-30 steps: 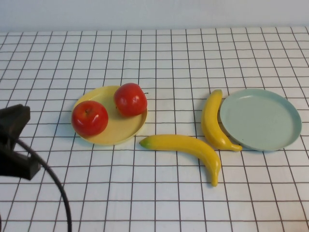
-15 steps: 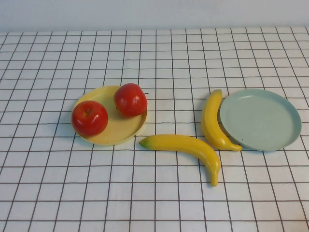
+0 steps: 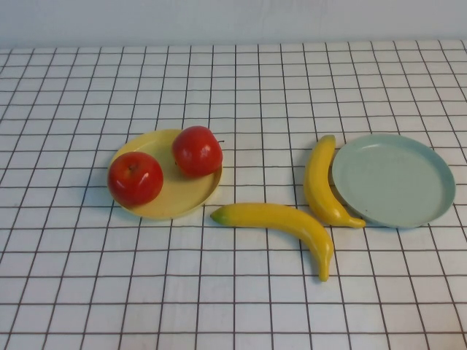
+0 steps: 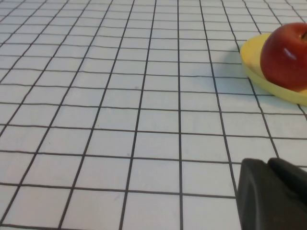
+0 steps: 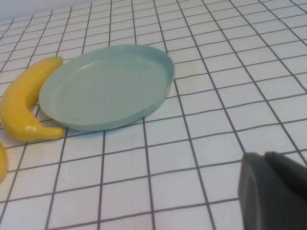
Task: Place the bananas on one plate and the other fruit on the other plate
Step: Put another type of fruit in the right plate
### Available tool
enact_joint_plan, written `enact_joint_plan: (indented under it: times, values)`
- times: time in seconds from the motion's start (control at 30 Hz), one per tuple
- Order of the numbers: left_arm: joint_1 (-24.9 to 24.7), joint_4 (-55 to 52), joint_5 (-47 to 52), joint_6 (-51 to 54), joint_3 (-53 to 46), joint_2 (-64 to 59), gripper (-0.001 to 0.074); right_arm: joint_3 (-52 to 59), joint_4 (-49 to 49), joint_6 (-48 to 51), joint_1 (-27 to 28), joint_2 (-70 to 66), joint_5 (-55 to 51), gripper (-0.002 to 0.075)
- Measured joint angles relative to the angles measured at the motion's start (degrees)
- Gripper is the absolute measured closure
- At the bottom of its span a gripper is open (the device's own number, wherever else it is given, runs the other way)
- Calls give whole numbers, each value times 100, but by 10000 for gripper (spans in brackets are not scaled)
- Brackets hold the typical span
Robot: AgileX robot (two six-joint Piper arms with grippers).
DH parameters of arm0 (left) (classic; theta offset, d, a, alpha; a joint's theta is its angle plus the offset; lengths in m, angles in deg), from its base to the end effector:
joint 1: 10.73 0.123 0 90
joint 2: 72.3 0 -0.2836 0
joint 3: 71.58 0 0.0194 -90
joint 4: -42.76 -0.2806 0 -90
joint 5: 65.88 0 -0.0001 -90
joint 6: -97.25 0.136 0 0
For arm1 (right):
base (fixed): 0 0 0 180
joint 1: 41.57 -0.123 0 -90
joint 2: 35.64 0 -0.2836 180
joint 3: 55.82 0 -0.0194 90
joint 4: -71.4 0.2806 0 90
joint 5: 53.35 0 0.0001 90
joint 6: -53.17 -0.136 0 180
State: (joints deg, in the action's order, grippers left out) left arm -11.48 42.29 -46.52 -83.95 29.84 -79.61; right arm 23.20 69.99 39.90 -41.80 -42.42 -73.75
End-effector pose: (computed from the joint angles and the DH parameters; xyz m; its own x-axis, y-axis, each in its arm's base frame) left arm 0.1284 -0.0013 0.1627 -0.2631 -0.0098 -0.9647 0.0070 0.9999 -0.0120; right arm 0.1274 -0.0007 0.1584 -0.2720 0.2059 -0.9400 0.0619 0.9786 0.1965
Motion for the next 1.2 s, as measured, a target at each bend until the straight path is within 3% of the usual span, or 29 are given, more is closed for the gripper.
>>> enact_joint_plan:
  times: [0.87,0.93,1.07,1.13,1.2]
  values:
    - [0,48,70,11,0,13,739,0,19,-27,0,0,248,742]
    - [0,48,70,11,0,13,739,0,732,-191,0,0,660,742]
    - [0,48,70,11,0,13,739,0,3858,-730,0,0,1624,742]
    - [0,48,70,11,0,13,739,0,5033,-625,0,0,2040,742]
    - [0,48,70,11,0,13,739,0,5482,-76,0,0,2344,742]
